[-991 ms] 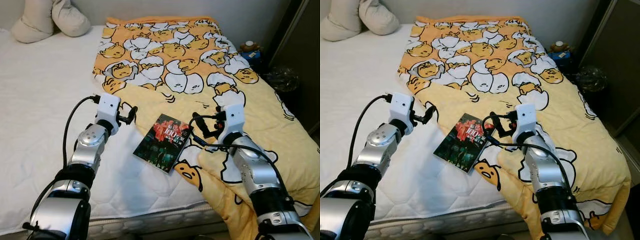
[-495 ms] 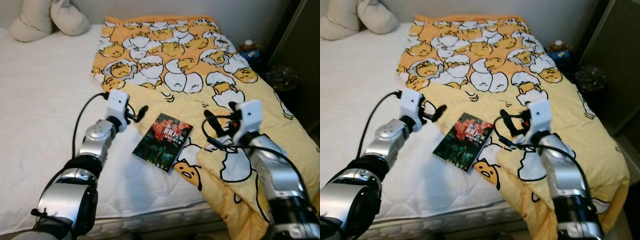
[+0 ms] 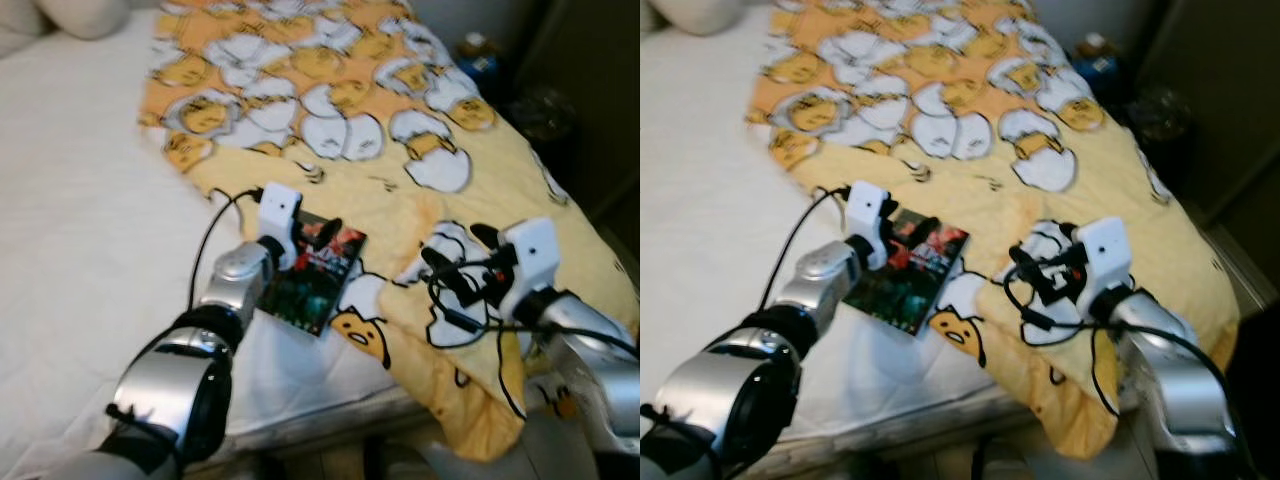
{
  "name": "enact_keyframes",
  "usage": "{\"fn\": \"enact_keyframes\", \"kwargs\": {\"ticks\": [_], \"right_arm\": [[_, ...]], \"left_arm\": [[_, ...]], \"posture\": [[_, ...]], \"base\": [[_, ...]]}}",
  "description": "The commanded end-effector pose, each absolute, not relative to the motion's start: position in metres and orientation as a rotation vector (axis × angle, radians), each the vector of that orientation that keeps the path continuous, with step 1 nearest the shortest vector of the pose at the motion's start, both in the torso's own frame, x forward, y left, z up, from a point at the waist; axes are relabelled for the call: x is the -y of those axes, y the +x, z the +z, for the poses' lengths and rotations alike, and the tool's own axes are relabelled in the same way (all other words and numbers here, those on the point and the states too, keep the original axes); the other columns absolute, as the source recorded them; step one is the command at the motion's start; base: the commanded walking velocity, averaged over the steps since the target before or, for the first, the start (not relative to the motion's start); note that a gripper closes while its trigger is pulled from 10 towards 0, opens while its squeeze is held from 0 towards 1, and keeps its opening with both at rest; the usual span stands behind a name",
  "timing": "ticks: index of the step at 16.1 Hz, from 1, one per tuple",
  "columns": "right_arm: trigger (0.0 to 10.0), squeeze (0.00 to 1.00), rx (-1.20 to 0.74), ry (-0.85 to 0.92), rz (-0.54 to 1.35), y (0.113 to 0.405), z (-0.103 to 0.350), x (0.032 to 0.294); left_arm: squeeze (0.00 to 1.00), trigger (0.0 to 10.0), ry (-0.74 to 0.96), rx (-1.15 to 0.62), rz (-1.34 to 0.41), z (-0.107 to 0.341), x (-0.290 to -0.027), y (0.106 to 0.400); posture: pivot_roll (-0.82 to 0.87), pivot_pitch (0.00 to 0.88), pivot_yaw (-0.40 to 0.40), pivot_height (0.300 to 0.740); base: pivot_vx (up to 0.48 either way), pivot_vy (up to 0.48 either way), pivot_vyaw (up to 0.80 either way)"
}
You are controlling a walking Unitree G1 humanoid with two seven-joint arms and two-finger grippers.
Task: Clean up the room
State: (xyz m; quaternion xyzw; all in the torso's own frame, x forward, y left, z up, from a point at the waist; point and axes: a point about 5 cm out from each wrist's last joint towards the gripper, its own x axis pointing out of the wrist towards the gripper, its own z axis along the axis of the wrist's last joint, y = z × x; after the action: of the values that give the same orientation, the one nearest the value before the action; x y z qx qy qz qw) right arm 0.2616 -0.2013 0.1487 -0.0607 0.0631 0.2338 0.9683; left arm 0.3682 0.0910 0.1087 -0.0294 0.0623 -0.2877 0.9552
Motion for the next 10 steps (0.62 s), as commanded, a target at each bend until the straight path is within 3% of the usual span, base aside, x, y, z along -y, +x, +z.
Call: {"fn": "enact_keyframes", "kwargs": {"ticks": [1,5,10], "right_arm": [[10.0,0.0,-0.124,-0.114,0.489,0.256,0.156,0.202],[10.0,0.0,-0.186,-0.122,0.492,0.237,0.153,0.207],[10.0,0.0,-0.208,-0.142,0.491,0.226,0.161,0.211]], "left_arm": [[0.0,10.0,-0.119,-0.123,-0.62,0.113,-0.086,0.37],[0.0,10.0,-0.134,-0.179,-0.744,0.101,-0.068,0.359],[0.0,10.0,-0.12,-0.22,-0.727,0.09,-0.06,0.353]], "posture": [[-0.42,0.207,0.05,0.74],[-0.46,0.218,0.06,0.74],[-0.53,0.226,0.044,0.74]], "base": [[0.0,0.0,0.0],[0.0,0.0,0.0],[0.0,0.0,0.0]]}}
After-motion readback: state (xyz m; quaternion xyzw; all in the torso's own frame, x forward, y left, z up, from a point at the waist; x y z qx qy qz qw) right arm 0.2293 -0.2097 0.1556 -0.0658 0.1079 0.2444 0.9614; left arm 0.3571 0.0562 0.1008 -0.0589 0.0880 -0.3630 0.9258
